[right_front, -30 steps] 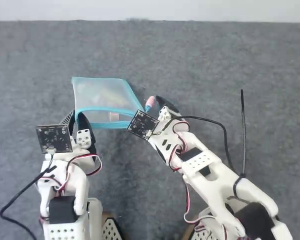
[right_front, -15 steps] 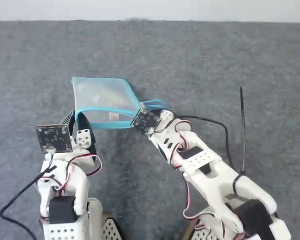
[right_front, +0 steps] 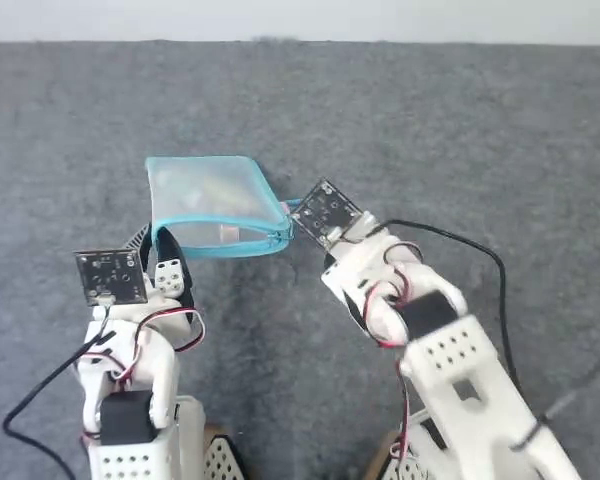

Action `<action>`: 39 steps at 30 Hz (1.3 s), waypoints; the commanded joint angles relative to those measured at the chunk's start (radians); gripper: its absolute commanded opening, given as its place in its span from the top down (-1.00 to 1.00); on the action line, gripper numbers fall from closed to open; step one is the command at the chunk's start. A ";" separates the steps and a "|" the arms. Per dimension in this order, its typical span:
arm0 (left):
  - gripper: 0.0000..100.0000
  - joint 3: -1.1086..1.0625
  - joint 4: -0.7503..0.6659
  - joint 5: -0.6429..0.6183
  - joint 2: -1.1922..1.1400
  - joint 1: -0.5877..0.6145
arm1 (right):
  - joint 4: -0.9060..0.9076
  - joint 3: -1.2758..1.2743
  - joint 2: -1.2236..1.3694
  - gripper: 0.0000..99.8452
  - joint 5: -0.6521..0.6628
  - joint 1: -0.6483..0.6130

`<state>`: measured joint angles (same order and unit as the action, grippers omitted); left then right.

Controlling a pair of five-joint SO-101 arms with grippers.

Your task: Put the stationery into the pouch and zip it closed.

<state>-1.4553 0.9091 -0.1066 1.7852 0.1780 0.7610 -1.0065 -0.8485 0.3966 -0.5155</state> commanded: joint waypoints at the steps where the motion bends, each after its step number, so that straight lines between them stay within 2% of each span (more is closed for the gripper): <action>1: 0.98 0.010 -0.040 0.014 0.029 0.002 | 0.031 0.064 -0.074 0.99 -0.021 0.008; 4: 0.98 0.008 -0.040 0.014 0.029 0.002 | 0.028 0.064 -0.045 0.94 -0.020 -0.001; 8: 0.98 0.008 -0.041 0.015 0.028 0.003 | 0.013 0.064 0.053 0.59 0.023 -0.067; 11: 0.98 0.008 -0.041 0.015 0.028 0.003 | -0.120 0.064 0.159 0.34 0.040 -0.119; 13: 0.98 0.008 -0.041 0.015 0.028 0.005 | -0.240 0.064 0.243 0.25 0.063 -0.145; 18: 0.98 0.008 -0.041 0.015 0.028 0.006 | -0.504 0.064 0.461 0.24 0.107 -0.183; 22: 0.98 0.008 -0.041 0.015 0.026 0.006 | -0.720 0.071 0.578 0.36 0.117 -0.157; 28: 0.98 0.008 -0.040 0.015 0.026 0.005 | -0.937 0.074 0.708 0.61 0.311 -0.079; 32: 0.98 0.008 -0.040 0.015 0.026 0.003 | -0.911 0.144 0.808 0.59 0.353 -0.030; 36: 0.98 0.008 -0.040 0.015 0.026 0.003 | -0.779 0.290 0.926 0.52 0.339 0.002; 39: 0.98 0.008 -0.038 0.015 0.026 0.003 | -0.693 0.394 1.006 0.54 0.315 0.013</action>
<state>-1.4599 0.9091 -0.1066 1.7914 0.1795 -0.0015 -0.7396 0.1289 0.7281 -0.5232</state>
